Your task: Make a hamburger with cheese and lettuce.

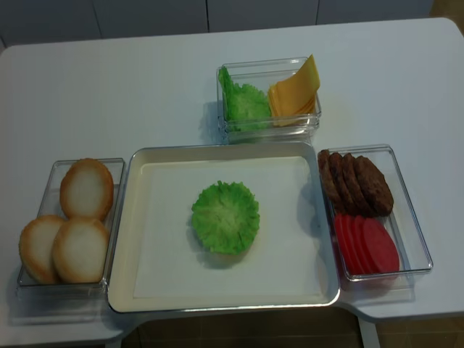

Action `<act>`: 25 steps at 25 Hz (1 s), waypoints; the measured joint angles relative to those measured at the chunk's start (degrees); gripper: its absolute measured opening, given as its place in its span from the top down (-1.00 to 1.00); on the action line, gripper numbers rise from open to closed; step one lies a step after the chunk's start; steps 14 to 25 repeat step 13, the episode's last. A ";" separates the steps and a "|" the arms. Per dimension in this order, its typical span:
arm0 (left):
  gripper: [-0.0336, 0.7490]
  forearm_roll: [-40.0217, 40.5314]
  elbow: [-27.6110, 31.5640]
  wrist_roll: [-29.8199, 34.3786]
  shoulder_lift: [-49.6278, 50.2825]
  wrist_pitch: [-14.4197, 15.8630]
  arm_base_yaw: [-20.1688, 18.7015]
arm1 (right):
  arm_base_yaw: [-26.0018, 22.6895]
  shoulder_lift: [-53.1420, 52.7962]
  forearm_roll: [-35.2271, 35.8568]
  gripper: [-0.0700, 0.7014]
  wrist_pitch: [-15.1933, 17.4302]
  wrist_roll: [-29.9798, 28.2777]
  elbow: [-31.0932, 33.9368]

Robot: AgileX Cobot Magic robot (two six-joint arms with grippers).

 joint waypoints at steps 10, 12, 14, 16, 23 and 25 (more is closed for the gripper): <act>-0.28 0.00 0.00 0.00 0.00 0.00 0.00 | 0.00 0.00 0.00 -0.23 0.00 0.00 0.00; -0.28 0.00 0.00 0.00 0.00 0.00 0.00 | 0.00 0.00 0.00 -0.21 0.00 0.00 0.00; -0.28 0.00 0.00 0.00 0.00 0.00 0.00 | 0.00 0.00 0.00 -0.19 0.00 0.00 0.00; -0.28 0.00 0.00 0.00 0.00 0.00 0.00 | 0.00 0.00 0.00 -0.19 0.00 0.00 0.00; -0.28 0.00 0.00 0.00 0.00 0.00 0.00 | 0.00 0.00 0.00 -0.19 0.00 0.00 0.00; -0.28 0.00 0.00 0.00 0.00 0.00 0.00 | 0.00 0.00 0.00 -0.19 0.00 0.00 0.00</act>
